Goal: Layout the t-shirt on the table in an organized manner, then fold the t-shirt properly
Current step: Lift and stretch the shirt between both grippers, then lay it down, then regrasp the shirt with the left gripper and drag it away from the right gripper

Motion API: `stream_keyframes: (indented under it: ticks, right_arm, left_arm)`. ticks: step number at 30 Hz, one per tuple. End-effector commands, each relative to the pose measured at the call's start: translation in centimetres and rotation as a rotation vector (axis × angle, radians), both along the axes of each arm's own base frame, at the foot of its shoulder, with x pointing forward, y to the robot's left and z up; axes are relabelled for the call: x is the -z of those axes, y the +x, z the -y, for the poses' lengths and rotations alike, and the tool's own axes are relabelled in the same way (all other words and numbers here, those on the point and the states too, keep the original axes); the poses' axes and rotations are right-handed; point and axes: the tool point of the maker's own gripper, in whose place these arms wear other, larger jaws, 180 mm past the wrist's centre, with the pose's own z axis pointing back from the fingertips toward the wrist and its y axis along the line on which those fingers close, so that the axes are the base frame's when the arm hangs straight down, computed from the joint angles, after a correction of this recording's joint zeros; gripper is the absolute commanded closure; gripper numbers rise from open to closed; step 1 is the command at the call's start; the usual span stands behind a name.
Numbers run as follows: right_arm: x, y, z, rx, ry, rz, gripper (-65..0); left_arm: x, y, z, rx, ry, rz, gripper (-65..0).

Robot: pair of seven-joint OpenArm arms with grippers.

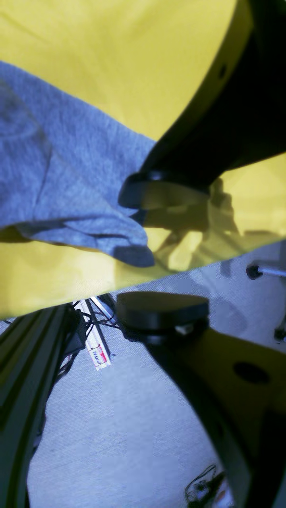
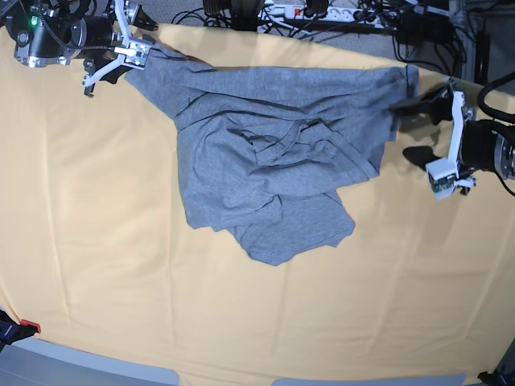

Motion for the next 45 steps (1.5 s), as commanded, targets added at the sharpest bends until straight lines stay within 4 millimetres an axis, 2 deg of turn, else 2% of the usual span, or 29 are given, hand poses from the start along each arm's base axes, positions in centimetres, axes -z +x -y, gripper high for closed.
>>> stream_keyframes:
  ticks: [1,8,15,20,21,22,25,26,31,35,41,42,45]
  right_arm:
    - [-0.6,0.2,-0.2,-0.004,0.014,0.016,-35.3]
    - [-1.1,2.0,-0.1,0.028,0.013,0.071,-35.3]
    - [-1.4,3.1,-0.1,0.042,0.018,0.134,-35.3]
    - [-1.4,3.1,-0.1,0.047,0.017,0.134,-35.3]
    - [-1.4,3.1,-0.1,0.047,0.017,0.135,-35.3]
    - [-1.4,3.1,-0.1,0.047,0.017,0.135,-35.1]
    - [-1.4,3.1,-0.1,0.047,0.017,0.135,-35.1]
    - [-1.4,3.2,-0.1,0.047,0.018,0.135,-35.1]
    - [-1.5,3.2,-0.1,0.047,0.019,0.136,-35.1]
    - [-1.8,3.8,-0.4,0.046,0.036,0.160,-35.1]
    - [-1.9,3.9,-0.5,0.046,0.043,0.163,-35.1]
    - [-2.0,3.9,-0.5,0.046,0.048,0.166,-35.1]
    - [-2.0,3.9,-0.5,0.046,0.048,0.165,-35.1]
  left_arm:
    - [-0.7,0.5,0.4,0.003,-0.024,0.033,-46.4]
    - [1.2,0.5,4.3,-0.044,-0.221,-0.023,-46.4]
    - [5.6,1.5,6.8,-0.105,-0.232,-0.029,-46.4]
    - [6.9,2.6,8.2,-0.116,-0.236,-0.024,-46.1]
    - [7.2,2.9,8.3,-0.122,-0.234,-0.022,-43.4]
    - [7.6,3.0,8.3,-0.128,-0.231,-0.026,-36.8]
    - [9.1,3.5,8.0,-0.154,-0.208,-0.024,-1.1]
    - [9.5,3.7,7.9,-0.166,-0.207,-0.027,0.0]
    - [10.0,3.9,7.4,-0.183,-0.207,-0.048,0.0]
    - [8.0,4.9,7.3,-0.157,-0.221,-0.040,0.0]
    - [7.3,5.2,7.5,-0.152,-0.242,-0.038,0.0]
    - [7.1,5.1,7.7,-0.151,-0.258,-0.046,-4.9]
    - [7.3,4.4,8.3,-0.128,-0.268,-0.083,-32.6]
